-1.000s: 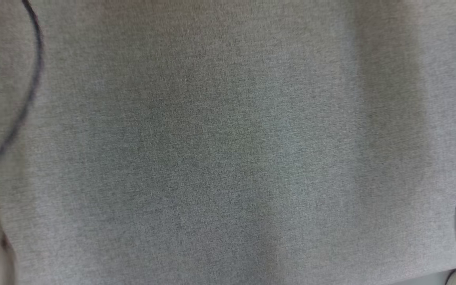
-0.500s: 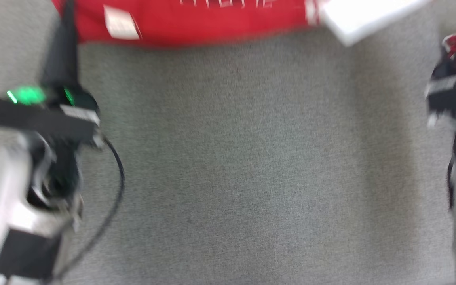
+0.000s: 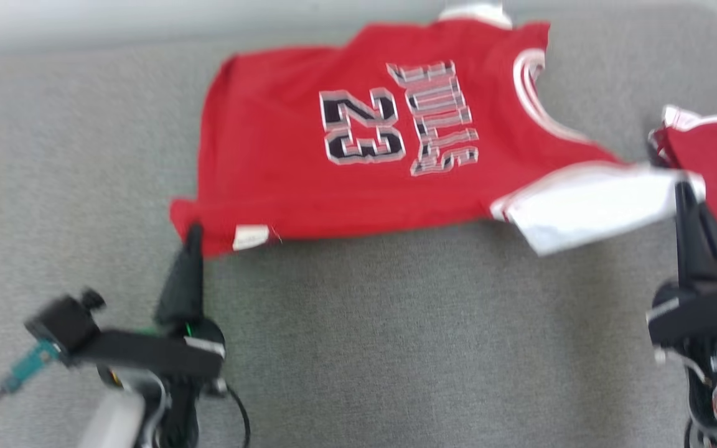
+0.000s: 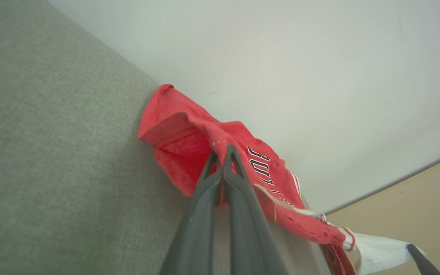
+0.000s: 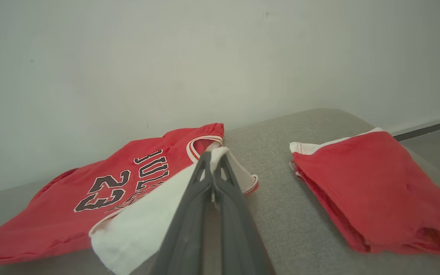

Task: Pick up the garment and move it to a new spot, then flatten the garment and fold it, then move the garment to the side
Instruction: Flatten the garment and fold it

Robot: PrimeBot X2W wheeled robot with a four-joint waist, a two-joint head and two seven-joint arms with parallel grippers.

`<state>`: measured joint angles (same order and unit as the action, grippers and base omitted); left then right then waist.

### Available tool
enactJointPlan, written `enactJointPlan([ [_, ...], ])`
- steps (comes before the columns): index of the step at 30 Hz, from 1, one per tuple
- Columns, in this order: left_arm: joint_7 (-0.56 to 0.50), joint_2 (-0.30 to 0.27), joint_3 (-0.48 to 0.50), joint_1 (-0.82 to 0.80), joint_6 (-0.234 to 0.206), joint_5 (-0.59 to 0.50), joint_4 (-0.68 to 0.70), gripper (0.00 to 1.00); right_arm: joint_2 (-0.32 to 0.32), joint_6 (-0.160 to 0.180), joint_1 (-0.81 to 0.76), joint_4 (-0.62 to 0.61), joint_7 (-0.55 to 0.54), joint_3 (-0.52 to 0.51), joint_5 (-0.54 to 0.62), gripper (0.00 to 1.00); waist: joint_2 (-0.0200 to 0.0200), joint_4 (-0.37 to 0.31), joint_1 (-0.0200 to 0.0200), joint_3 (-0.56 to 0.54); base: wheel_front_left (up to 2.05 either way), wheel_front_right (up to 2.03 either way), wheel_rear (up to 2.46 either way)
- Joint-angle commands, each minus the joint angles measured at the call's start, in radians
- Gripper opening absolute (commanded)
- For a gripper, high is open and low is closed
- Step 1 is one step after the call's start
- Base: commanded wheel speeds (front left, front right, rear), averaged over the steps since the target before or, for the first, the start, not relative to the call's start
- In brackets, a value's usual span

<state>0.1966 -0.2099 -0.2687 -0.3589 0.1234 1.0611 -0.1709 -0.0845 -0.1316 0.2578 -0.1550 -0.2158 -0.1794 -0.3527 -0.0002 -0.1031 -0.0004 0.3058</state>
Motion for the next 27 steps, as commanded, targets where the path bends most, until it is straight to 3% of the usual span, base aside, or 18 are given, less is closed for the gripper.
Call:
enactJointPlan([
  [1,0.009,0.003,-0.005,0.03,0.002,-0.008,-0.009,0.0,0.008,0.002,-0.029,-0.001,-0.009,-0.014,0.014,0.0,0.0002,0.02,0.0004,-0.067,0.0,0.0,0.0],
  [8,0.052,0.002,-0.024,0.164,0.006,-0.061,-0.06,0.0,0.033,0.002,-0.207,0.005,-0.117,-0.093,0.085,0.0,0.0002,0.032,0.0004,-0.154,0.0,0.0,0.0],
  [20,0.066,0.001,-0.001,0.353,-0.004,-0.088,-0.096,0.0,0.033,0.002,-0.428,-0.042,-0.313,-0.096,0.052,0.0,0.0002,0.032,0.0004,-0.23,0.0,0.0,0.0],
  [27,0.048,-0.017,-0.04,0.422,-0.022,-0.122,-0.106,0.0,0.033,0.002,-0.493,-0.075,-0.4,-0.087,0.079,0.0,0.0002,0.031,0.0004,-0.245,0.0,0.0,0.0],
])
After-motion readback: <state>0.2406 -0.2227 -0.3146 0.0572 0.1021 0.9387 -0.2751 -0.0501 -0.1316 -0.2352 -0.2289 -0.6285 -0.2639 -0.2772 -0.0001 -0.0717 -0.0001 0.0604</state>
